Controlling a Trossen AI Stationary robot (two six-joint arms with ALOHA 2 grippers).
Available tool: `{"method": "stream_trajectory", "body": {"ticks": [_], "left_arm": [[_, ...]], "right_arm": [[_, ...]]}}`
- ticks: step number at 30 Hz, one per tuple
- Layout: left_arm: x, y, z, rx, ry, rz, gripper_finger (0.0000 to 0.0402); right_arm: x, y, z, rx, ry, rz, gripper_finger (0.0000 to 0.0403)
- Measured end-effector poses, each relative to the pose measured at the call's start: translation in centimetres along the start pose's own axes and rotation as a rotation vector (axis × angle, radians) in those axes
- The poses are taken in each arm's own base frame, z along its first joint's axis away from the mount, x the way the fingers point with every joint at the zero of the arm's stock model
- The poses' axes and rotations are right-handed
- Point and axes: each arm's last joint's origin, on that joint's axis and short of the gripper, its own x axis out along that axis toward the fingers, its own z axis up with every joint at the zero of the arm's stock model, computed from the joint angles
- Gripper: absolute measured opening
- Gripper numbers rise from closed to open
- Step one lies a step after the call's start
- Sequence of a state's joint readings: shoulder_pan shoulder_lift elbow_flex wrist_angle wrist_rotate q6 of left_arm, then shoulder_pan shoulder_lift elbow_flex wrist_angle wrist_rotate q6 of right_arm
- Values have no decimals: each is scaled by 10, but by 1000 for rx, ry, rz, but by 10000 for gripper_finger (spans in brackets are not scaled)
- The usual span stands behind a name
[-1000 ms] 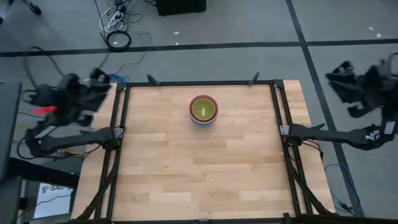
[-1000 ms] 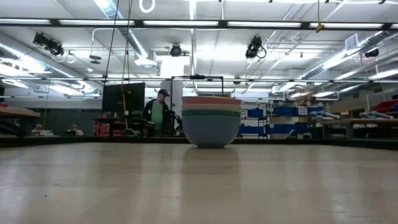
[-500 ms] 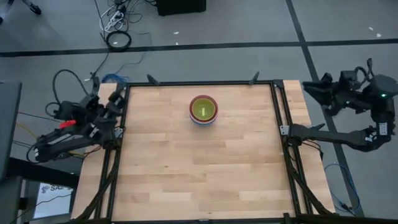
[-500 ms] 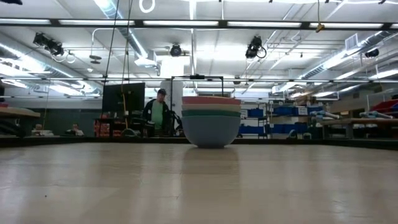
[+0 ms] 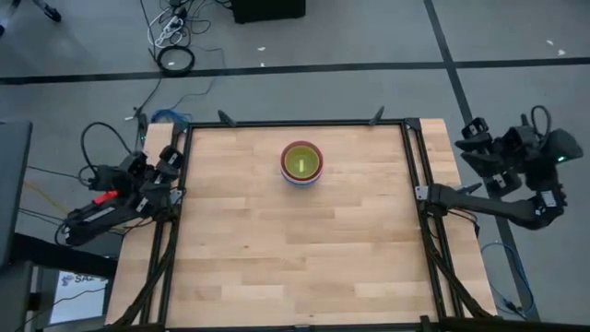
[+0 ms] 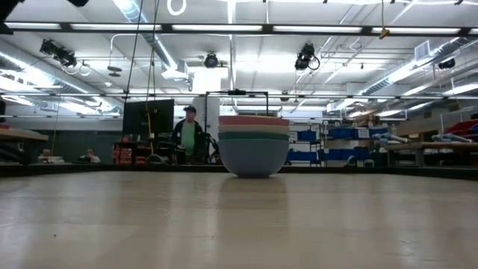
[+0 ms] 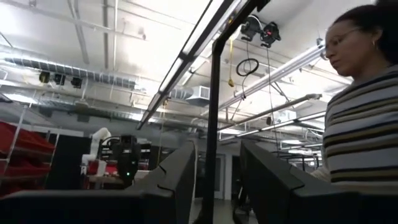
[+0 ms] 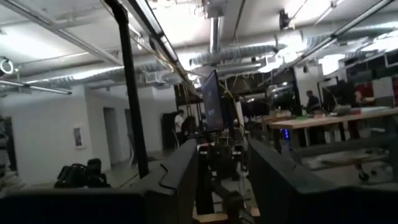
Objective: Nest bowls inside each other
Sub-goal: Return to Home Position
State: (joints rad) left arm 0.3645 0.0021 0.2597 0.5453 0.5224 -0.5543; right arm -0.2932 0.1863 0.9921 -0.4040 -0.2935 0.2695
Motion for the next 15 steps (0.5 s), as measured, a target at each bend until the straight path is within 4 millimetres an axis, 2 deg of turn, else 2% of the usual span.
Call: {"method": "stream_trajectory", "body": {"ticks": [6, 10, 12, 15], "left_arm": [[-6, 6, -18, -28, 3, -17, 136], [-13, 6, -26, 0, -73, -77, 136], [-18, 6, -32, 5, -106, -112, 136], [-25, 7, -40, -30, -127, -142, 136]], "right_arm": [[-19, -4, -34, -28, -121, 1, 131], [-6, -14, -56, 22, -46, -24, 131], [-1, -18, -61, 18, -61, -17, 131], [4, -24, -78, 13, -62, -20, 131]]}}
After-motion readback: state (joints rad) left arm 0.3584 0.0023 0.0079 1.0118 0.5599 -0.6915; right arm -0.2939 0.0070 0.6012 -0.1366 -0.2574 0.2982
